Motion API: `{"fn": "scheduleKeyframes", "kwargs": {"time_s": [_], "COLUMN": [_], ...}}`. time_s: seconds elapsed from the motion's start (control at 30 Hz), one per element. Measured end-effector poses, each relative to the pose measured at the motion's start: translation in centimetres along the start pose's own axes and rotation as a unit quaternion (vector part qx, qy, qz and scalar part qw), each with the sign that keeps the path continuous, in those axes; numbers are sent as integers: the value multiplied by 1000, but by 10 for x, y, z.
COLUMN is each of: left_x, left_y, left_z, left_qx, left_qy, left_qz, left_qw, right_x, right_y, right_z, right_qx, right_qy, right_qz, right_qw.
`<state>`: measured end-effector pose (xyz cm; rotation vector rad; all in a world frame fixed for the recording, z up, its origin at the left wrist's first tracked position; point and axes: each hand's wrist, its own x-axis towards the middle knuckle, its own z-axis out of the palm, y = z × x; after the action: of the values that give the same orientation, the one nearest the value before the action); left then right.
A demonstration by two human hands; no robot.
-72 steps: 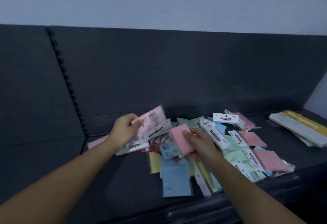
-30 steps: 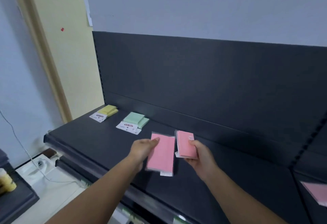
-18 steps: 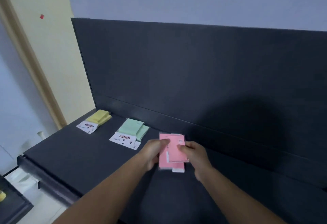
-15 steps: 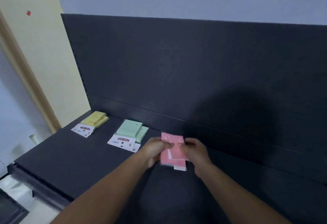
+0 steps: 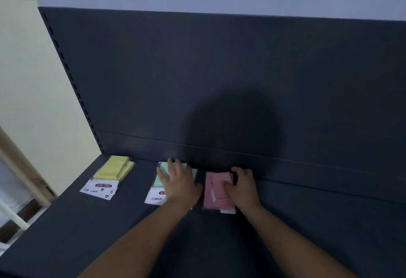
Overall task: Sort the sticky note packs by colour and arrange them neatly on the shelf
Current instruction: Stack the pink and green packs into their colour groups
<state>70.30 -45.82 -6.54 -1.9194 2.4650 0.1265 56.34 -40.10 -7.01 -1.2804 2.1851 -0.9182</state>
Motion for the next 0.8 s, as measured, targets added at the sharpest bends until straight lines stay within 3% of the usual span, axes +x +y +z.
{"fn": "scheduleKeyframes", "kwargs": {"time_s": [0.13,0.3,0.5,0.67,0.8], "left_x": [5,8,6,6,4], "left_y": [-19,-33,-41,-41,-27], "left_z": [7,13,14,14,14], "left_qx": [6,4,-20,-34,-108], "left_qy": [1,28,32,32,62], "left_qz": [42,56,37,28,62], "left_qw": [999,998,999,999,990], "right_x": [-15,-31,-27,-30,-35], "right_y": [-7,-15,-27,-26,-17], "right_z": [14,43,61,58,34], "right_qx": [-144,-235,-207,-186,-134], "right_qy": [38,-16,3,-8,-18], "right_qz": [-82,-118,-74,-106,-99], "right_qw": [985,965,975,977,986]}}
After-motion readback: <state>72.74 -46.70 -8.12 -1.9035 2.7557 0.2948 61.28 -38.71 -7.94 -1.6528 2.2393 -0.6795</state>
